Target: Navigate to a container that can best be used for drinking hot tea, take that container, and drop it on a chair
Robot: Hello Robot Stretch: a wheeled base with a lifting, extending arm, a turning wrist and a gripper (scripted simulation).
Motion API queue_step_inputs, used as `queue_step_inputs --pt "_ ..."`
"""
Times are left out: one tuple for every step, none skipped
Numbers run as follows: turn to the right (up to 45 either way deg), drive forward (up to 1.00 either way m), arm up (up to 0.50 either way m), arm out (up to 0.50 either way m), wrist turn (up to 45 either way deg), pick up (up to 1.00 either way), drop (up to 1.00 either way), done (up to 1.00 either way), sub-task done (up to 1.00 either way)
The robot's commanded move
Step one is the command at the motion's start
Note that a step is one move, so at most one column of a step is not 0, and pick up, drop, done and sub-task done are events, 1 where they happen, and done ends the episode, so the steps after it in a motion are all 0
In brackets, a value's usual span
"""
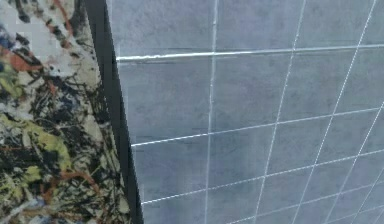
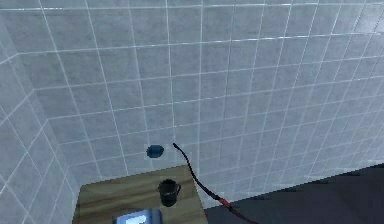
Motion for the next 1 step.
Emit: queue_step_inputs --pt "0.0 0.0 0.5 0.0 0.0 0.0 0.0 0.0 0.0"
